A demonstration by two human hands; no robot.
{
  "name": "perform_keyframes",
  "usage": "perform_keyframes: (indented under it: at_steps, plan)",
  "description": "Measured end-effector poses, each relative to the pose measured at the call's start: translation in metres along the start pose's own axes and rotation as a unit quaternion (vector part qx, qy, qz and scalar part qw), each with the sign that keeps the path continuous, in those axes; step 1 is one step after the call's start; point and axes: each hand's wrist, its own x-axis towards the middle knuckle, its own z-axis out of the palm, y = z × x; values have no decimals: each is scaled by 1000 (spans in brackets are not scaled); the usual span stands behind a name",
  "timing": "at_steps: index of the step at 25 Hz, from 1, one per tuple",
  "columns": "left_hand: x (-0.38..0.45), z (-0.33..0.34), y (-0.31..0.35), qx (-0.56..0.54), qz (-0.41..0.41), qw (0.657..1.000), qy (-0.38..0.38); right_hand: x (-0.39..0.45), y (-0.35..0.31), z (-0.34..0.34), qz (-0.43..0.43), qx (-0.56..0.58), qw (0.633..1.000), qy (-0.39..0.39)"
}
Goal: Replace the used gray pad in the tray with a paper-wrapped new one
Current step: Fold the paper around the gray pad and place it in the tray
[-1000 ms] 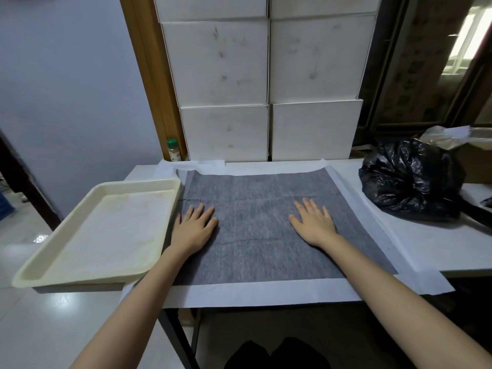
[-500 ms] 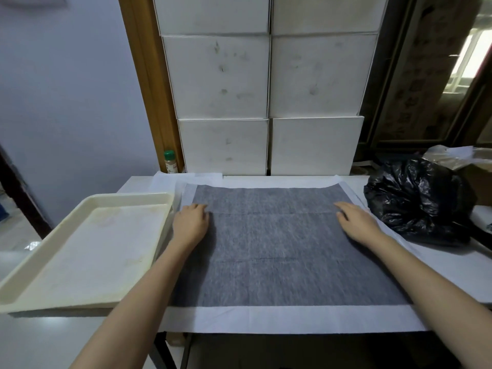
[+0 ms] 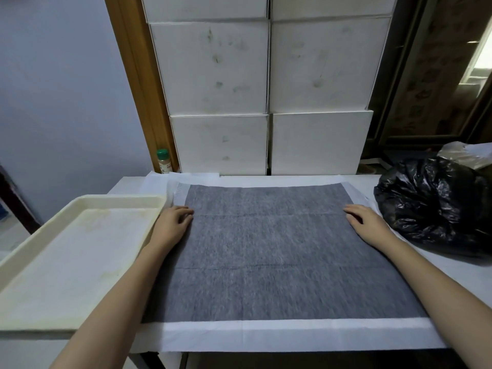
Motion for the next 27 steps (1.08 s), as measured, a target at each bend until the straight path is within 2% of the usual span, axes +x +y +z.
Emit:
perform_keyframes:
  at_steps: [5,12,18,23,27]
  plan:
    - [1,-5,-9,-16,0,1000,3,4,11,-9,-6,-5,1000,25]
    - [12,-4,-1,33,-23,999,23,14,6,-13,15,-8,998,59]
    - [4,0,5,68,5,994,81,10,1,-14,15,-47,996,79]
    - [11,-18,23,-6,-61,997,36,11,-5,-32,65,2,994,89]
    - [16,-47,35,-94,-25,995,19,12,-14,-64,50,78,994,61]
